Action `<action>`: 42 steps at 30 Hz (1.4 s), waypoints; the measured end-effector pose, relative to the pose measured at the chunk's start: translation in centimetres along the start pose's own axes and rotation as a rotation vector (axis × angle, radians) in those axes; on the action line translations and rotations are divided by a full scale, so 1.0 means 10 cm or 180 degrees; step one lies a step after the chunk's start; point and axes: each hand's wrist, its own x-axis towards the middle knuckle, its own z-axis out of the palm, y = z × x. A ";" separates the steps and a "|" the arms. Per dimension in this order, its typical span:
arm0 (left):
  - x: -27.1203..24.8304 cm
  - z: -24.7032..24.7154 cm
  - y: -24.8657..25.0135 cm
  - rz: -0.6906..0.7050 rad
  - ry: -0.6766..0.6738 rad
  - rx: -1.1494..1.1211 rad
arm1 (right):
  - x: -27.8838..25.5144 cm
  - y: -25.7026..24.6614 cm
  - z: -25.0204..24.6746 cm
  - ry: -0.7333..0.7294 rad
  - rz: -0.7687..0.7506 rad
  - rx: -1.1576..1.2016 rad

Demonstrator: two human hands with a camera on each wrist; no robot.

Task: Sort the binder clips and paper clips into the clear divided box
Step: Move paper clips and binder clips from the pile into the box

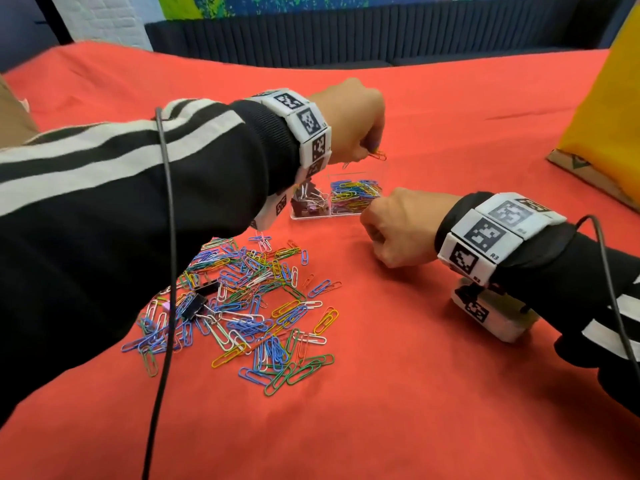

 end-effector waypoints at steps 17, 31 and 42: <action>-0.91 -0.21 0.28 0.0068 -0.1486 -0.0022 | 0.03 0.00 -0.01 -0.0046 0.0025 0.0029; -1.48 0.16 0.30 0.0366 -0.1715 -0.0921 | 0.01 -0.05 -0.02 -0.0114 0.0151 0.0015; -1.41 0.19 0.30 0.0164 -0.1297 -0.0869 | -0.01 -0.07 -0.02 -0.0076 0.0105 -0.0035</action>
